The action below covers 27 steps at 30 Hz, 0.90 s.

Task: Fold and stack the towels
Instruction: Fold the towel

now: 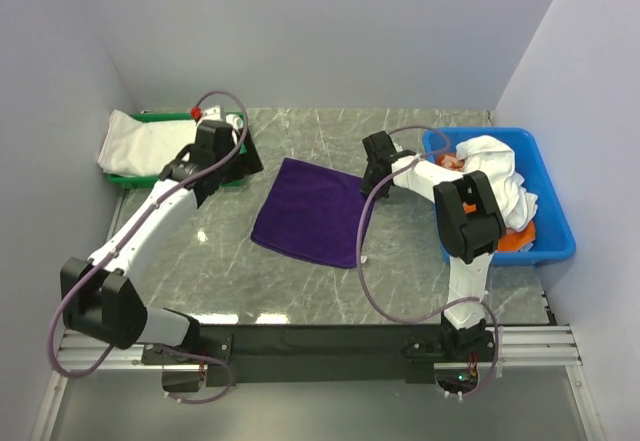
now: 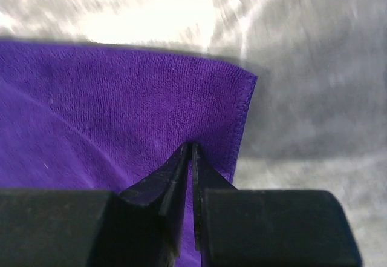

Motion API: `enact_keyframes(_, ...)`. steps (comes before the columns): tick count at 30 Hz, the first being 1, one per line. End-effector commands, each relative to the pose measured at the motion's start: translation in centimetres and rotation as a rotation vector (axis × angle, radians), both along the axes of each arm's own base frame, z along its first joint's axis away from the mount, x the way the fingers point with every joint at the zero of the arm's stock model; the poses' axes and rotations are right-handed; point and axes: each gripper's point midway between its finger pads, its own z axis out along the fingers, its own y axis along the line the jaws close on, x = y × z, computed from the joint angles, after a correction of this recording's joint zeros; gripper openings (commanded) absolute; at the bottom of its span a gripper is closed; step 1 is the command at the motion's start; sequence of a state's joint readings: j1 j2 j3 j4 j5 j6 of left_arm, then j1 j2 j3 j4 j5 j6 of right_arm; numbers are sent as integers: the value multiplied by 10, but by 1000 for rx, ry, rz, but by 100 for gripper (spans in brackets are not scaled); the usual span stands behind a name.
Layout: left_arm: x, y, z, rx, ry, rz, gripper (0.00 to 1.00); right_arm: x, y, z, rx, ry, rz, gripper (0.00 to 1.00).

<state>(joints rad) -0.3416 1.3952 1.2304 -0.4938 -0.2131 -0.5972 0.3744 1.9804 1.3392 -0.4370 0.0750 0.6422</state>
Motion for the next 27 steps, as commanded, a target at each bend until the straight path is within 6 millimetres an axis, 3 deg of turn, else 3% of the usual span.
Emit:
enact_keyframes(1, -16, 21, -10, 88, -10, 13, 99, 24, -4, -2, -22, -23, -31, 13)
enact_keyframes(3, -26, 23, -22, 84, 17, 15, 99, 32, -13, -12, -45, -7, -45, 14)
enact_keyframes(5, -37, 21, -31, 67, 39, 0, 99, 48, -16, -7, -51, -22, -51, 15)
enact_keyframes(6, -40, 21, -33, 60, 44, -2, 99, 53, -22, -16, -68, -3, -52, 16)
enact_keyframes(7, -45, 19, -31, 38, 37, -6, 100, 64, -24, -8, -82, -19, -58, 16)
enact_keyframes(9, -54, 19, -42, 22, 61, -7, 99, 73, -29, -13, -107, -11, -52, 16)
enact_keyframes(12, -68, 17, -50, -19, 83, -8, 99, 92, -32, -2, -102, -48, -43, 17)
enact_keyframes(15, -80, 6, -61, -91, 125, -31, 94, 101, -24, 34, -61, -121, -7, 19)
enact_keyframes(16, -81, 1, -64, -117, 129, -41, 92, 97, -23, 37, -44, -134, -1, 20)
enact_keyframes(17, -86, -8, -69, -167, 156, -60, 90, 96, -18, 63, -3, -182, 11, 29)
enact_keyframes(18, -88, -12, -72, -190, 166, -67, 89, 94, -18, 73, 12, -210, 10, 36)
enact_keyframes(19, -85, -16, -73, -205, 158, -66, 86, 81, -20, 69, 14, -191, 11, 42)
enact_keyframes(20, -87, -21, -77, -228, 173, -78, 85, 75, -20, 92, 36, -233, 7, 48)
enact_keyframes(21, -87, -27, -79, -256, 184, -84, 81, 69, -21, 98, 51, -249, 3, 48)
enact_keyframes(22, -88, -33, -85, -262, 203, -90, 78, 53, -24, 88, 52, -221, 0, 48)
enact_keyframes(23, -84, -37, -85, -275, 199, -94, 77, 45, -25, 90, 64, -225, -5, 48)
enact_keyframes(24, -83, -40, -88, -283, 211, -95, 76, 37, -26, 105, 90, -254, -16, 48)
enact_keyframes(25, -83, -46, -97, -285, 243, -104, 74, 20, -28, 92, 97, -221, -20, 47)
enact_keyframes(27, -78, -54, -101, -299, 259, -112, 68, 5, -27, 98, 138, -232, -35, 46)
